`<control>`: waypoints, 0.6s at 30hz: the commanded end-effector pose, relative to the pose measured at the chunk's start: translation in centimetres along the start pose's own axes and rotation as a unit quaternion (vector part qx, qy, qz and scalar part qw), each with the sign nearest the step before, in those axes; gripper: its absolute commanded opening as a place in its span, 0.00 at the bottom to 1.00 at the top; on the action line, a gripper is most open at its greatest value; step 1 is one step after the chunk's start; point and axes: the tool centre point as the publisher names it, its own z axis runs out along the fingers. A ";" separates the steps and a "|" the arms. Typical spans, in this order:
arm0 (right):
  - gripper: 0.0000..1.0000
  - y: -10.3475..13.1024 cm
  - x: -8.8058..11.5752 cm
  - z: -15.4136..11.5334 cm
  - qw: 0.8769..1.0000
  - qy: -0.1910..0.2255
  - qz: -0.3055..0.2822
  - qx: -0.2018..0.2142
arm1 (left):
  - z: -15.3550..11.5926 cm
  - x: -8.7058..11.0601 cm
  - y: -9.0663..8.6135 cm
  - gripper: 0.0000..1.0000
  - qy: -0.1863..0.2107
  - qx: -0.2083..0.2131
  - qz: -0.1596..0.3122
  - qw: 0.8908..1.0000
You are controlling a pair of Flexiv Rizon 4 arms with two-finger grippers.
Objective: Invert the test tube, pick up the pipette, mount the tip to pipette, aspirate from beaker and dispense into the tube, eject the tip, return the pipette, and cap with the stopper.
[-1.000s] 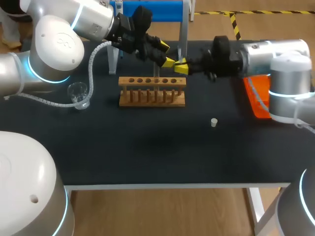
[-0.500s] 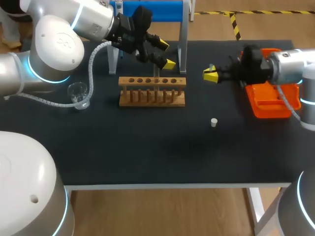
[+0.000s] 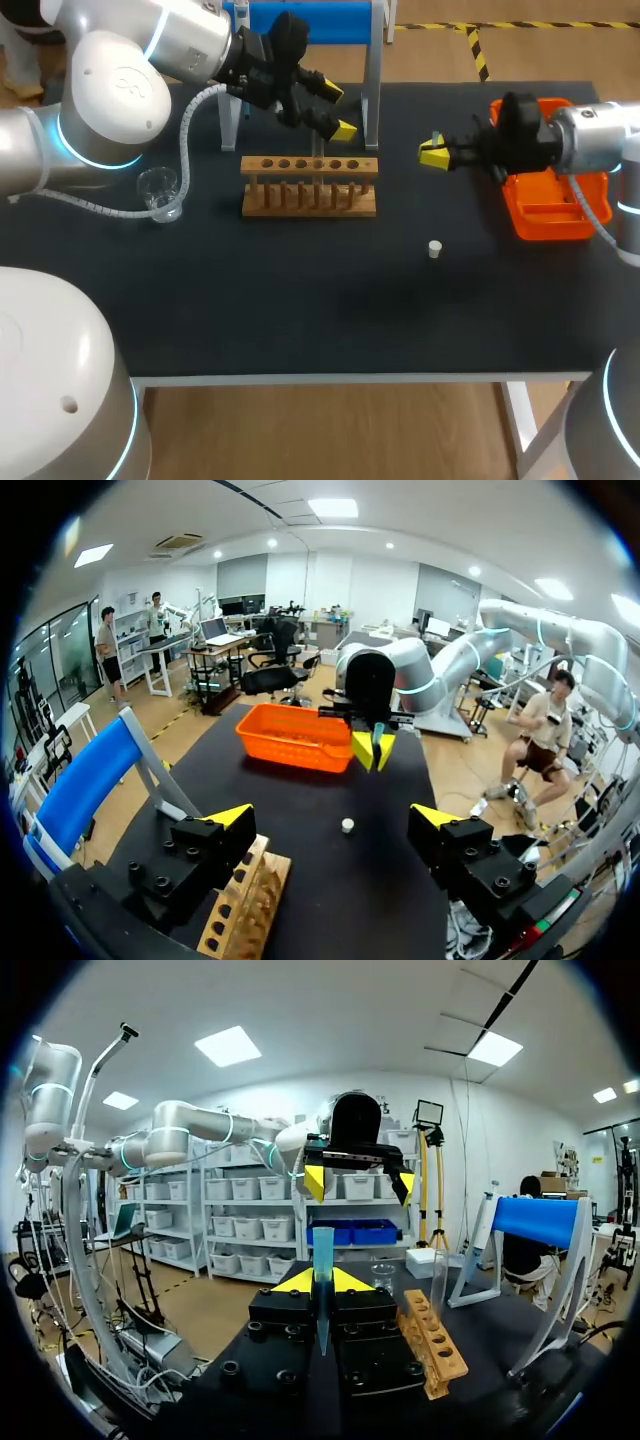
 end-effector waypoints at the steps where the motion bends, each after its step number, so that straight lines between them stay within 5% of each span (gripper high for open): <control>1: 0.00 -0.2 0.1 -0.5 1.000 -0.001 0.001 0.001 | -0.1 0.0 -0.1 1.00 0.001 -0.001 0.000 1.000; 18: 0.00 -2.7 4.2 -7.4 1.000 -0.007 0.004 -0.001 | -0.1 0.0 -0.1 1.00 0.001 -0.001 0.000 1.000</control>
